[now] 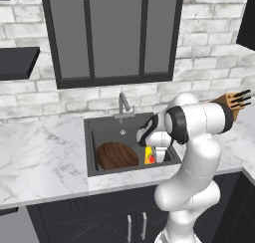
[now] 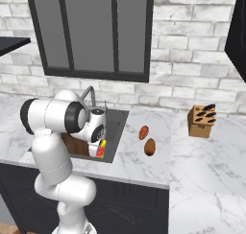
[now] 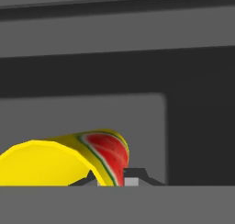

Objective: Remove the potato and sweet potato from the sink. Then move the bowl and cup from the counter to the sink for washing.

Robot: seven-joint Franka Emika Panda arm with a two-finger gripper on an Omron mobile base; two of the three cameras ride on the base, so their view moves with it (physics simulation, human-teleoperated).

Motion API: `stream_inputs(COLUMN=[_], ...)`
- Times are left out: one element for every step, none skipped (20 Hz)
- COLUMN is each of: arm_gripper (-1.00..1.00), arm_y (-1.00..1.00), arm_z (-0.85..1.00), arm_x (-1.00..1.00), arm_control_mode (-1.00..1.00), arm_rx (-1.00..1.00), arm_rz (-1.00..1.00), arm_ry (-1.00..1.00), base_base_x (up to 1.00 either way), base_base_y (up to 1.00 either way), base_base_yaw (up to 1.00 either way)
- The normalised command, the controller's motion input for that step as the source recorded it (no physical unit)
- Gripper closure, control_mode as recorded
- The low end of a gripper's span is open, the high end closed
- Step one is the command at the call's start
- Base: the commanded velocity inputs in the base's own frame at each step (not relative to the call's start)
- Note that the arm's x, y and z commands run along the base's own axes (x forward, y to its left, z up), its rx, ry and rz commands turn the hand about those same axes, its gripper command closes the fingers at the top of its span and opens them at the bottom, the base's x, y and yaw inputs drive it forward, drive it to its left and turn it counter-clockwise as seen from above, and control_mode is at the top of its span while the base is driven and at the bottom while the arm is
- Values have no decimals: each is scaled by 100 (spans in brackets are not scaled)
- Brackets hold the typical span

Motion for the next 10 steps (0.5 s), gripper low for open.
stream_inputs(arm_gripper=[100,100,100,100,100,100,100,100,100,100], arm_y=[0,0,0,0,0,0,0,0,0,0], arm_z=[-7,-6,-5,-5,-3,-4,-2,-1,-1,0], arm_x=[13,14,14,14,14,16,16,16,17,17], arm_control_mode=[-100,-100,-100,-100,-100,-100,-100,-100,-100,-100], arm_rx=[0,0,0,0,0,0,0,0,0,0], arm_rz=[0,0,0,0,0,0,0,0,0,0], arm_ry=[-11,-11,-10,-10,-10,-9,-9,-9,-9,-9], base_base_x=[0,0,0,0,0,0,0,0,0,0], base_base_y=[0,0,0,0,0,0,0,0,0,0], base_base_yaw=[0,0,0,0,0,0,0,0,0,0])
